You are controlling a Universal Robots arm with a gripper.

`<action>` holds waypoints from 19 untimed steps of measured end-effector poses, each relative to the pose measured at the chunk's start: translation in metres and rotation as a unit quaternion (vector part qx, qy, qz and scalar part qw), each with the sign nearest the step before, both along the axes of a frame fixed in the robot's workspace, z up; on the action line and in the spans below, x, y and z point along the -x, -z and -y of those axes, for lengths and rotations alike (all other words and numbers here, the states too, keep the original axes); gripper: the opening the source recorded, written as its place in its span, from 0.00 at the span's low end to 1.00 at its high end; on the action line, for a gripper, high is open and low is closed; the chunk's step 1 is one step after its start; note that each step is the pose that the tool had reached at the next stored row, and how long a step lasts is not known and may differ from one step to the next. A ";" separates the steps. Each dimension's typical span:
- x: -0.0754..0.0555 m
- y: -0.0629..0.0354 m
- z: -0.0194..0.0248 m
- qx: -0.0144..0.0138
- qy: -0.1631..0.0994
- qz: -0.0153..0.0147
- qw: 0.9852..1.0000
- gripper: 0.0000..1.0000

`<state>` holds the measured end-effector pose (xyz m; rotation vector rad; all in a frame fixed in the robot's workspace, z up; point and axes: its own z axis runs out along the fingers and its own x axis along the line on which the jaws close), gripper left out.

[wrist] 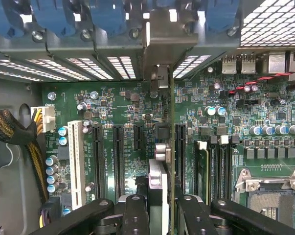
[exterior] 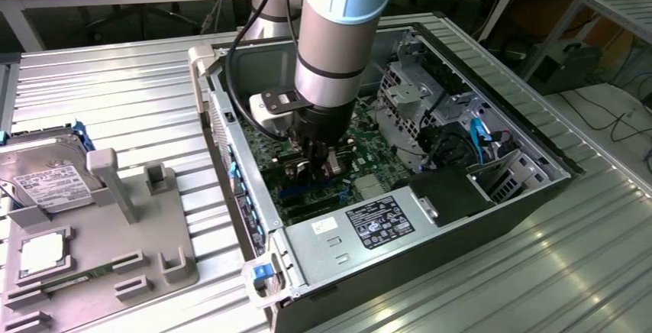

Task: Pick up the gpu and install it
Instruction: 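Insert the gpu into the slot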

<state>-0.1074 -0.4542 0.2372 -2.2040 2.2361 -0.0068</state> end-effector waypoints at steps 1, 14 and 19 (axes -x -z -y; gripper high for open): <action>0.000 0.0000 0.0000 0.000 0.000 0.000 1.000 0.28; 0.001 0.0011 0.0000 0.000 0.000 0.000 1.000 0.28; 0.001 0.0011 0.0000 0.000 0.000 0.000 1.000 0.28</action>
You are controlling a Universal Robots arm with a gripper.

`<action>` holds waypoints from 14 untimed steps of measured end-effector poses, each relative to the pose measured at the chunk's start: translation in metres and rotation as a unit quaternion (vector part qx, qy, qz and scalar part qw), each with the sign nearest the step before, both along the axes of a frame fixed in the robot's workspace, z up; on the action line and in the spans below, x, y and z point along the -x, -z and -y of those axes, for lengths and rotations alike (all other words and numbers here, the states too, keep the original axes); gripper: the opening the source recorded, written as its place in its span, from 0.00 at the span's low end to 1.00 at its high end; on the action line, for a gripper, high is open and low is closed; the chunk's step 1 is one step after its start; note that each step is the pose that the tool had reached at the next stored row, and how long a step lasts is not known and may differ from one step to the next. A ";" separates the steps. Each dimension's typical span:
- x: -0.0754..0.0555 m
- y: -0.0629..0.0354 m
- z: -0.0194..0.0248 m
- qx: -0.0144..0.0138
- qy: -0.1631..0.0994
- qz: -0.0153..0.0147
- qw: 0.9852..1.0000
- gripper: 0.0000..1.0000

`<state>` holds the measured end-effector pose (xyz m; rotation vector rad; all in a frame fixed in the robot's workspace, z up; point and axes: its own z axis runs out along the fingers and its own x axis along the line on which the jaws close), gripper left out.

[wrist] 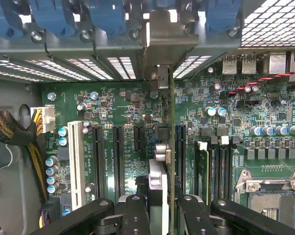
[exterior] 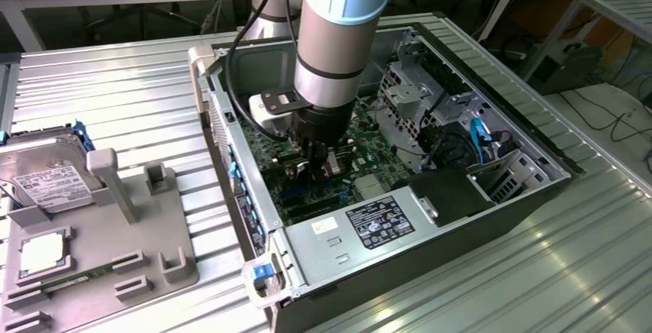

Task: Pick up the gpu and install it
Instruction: 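Insert the gpu into the slot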

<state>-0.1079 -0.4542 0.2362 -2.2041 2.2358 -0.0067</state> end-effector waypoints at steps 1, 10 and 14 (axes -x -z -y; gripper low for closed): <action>0.000 0.0000 0.0000 0.000 0.000 0.000 1.000 0.28; -0.001 0.0001 0.0000 0.000 -0.010 0.000 1.000 0.28; -0.001 0.0000 0.0000 0.000 -0.010 0.000 1.000 0.28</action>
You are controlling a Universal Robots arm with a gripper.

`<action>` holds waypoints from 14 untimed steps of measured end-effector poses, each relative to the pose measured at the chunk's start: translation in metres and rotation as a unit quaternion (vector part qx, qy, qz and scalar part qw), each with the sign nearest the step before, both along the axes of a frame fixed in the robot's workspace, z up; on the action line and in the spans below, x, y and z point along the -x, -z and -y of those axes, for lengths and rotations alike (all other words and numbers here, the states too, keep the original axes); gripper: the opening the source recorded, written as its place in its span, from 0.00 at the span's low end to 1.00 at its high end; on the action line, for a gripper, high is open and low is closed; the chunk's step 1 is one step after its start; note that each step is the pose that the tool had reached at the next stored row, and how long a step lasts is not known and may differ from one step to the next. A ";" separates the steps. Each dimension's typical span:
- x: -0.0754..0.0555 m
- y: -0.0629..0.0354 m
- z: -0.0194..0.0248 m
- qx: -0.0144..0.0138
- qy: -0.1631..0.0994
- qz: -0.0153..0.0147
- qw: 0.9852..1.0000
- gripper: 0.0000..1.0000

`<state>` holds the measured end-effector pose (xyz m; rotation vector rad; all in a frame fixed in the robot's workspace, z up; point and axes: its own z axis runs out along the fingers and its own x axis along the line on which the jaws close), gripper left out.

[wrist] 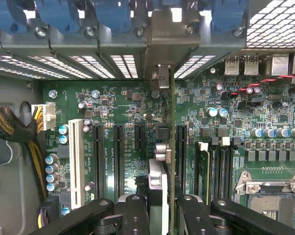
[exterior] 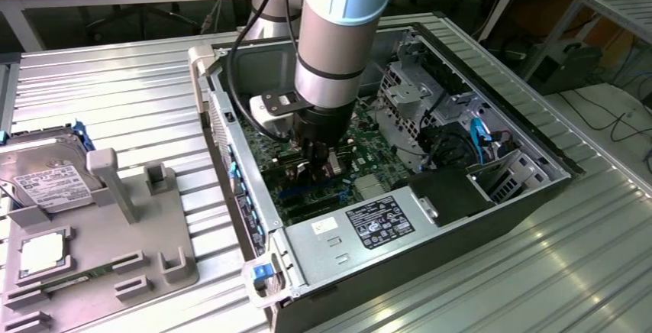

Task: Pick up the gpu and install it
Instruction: 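Insert the gpu into the slot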

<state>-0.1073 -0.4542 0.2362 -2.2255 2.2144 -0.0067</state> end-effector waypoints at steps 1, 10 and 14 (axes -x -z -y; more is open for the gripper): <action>0.000 0.0000 0.0000 0.000 0.000 0.000 1.000 0.28; 0.000 0.0021 0.0000 0.000 0.000 0.000 1.000 0.28; 0.001 0.0021 0.0000 0.000 0.000 0.000 1.000 0.28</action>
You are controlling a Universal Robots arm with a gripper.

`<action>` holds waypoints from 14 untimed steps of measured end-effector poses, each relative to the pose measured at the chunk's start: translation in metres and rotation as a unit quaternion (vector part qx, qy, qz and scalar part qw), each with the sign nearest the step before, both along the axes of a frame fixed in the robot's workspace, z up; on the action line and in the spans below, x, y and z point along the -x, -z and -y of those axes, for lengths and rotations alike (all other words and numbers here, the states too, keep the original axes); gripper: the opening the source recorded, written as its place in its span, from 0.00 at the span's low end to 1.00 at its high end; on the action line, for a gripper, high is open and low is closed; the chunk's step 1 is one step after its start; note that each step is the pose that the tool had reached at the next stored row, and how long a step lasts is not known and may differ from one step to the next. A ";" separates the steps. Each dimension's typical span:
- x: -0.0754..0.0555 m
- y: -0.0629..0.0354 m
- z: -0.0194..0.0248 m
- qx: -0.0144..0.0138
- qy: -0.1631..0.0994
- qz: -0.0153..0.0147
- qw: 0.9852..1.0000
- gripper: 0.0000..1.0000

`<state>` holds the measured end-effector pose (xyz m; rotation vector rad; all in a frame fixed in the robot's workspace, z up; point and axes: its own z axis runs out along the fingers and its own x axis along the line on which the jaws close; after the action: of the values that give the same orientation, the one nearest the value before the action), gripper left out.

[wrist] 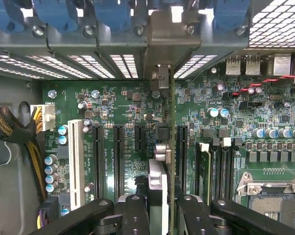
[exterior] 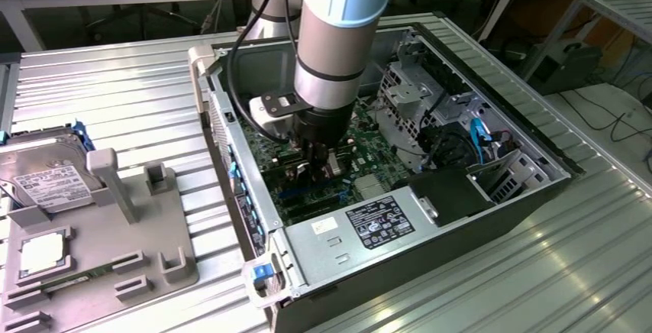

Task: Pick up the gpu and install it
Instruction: 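Insert the gpu into the slot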

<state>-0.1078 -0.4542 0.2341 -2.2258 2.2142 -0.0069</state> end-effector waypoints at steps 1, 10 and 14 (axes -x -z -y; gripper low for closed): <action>0.000 0.0002 0.0000 0.000 0.000 0.000 1.000 0.28; 0.000 0.0056 0.0001 0.000 0.000 0.000 1.000 0.28; 0.001 0.0083 0.0001 0.000 0.000 0.000 1.000 0.28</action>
<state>-0.1084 -0.4543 0.2258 -2.2262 2.2152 -0.0072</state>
